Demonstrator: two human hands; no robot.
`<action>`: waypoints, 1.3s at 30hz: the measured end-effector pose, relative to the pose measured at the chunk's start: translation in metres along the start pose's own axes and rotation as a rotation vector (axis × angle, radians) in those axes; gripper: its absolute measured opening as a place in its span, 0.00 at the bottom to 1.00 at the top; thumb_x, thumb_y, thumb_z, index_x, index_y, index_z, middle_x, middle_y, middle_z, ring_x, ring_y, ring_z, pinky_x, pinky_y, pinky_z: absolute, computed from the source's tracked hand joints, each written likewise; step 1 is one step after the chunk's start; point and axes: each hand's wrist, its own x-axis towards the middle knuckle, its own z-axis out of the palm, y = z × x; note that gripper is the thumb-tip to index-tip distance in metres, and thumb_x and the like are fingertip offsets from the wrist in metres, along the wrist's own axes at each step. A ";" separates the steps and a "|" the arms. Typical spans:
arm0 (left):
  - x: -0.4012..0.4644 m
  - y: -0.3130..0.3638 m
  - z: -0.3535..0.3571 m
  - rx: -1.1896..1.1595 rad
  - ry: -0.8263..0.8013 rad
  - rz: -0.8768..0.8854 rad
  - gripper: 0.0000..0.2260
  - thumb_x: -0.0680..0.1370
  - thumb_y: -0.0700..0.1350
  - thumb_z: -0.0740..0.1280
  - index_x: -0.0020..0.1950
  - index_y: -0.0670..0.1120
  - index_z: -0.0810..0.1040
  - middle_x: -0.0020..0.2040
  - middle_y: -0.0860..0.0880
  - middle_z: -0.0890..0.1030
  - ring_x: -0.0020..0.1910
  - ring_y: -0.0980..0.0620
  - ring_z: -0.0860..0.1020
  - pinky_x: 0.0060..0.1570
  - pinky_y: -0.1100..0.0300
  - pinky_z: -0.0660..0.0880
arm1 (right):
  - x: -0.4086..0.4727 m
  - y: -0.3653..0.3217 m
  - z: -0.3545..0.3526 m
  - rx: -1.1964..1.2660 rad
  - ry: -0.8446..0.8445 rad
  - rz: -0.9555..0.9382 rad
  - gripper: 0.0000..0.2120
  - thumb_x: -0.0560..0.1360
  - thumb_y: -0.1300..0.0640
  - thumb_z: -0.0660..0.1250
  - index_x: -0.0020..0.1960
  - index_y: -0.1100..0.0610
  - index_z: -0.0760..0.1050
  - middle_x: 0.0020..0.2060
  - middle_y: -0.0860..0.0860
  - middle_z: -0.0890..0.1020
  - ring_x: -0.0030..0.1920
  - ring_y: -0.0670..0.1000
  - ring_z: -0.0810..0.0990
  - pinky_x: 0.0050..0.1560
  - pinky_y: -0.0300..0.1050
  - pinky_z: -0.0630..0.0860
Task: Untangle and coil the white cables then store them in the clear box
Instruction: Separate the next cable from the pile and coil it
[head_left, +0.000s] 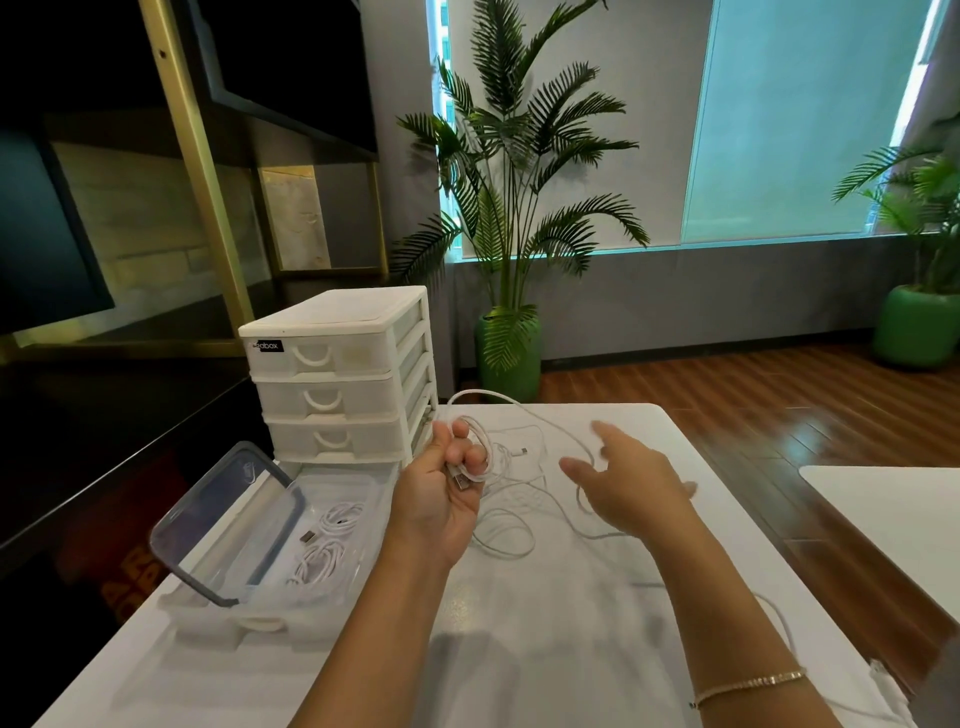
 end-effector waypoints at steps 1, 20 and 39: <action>-0.001 -0.002 0.002 0.058 -0.009 -0.001 0.15 0.82 0.45 0.53 0.42 0.41 0.72 0.25 0.51 0.73 0.22 0.57 0.72 0.27 0.68 0.75 | -0.002 -0.003 -0.003 -0.066 0.019 0.010 0.32 0.76 0.45 0.62 0.75 0.48 0.52 0.70 0.52 0.68 0.71 0.58 0.64 0.70 0.67 0.49; -0.010 0.003 0.009 -0.224 -0.084 -0.104 0.14 0.82 0.45 0.53 0.50 0.39 0.74 0.31 0.48 0.78 0.24 0.56 0.74 0.28 0.66 0.77 | -0.011 -0.020 0.027 0.197 0.179 -0.539 0.13 0.78 0.50 0.61 0.60 0.50 0.78 0.52 0.49 0.84 0.50 0.50 0.80 0.52 0.48 0.78; -0.012 -0.026 -0.004 1.518 -0.156 0.260 0.14 0.82 0.50 0.52 0.45 0.48 0.74 0.36 0.57 0.75 0.36 0.58 0.74 0.34 0.75 0.69 | -0.010 -0.009 0.022 0.097 -0.092 -0.424 0.08 0.74 0.53 0.67 0.48 0.53 0.83 0.43 0.50 0.85 0.42 0.48 0.80 0.53 0.48 0.79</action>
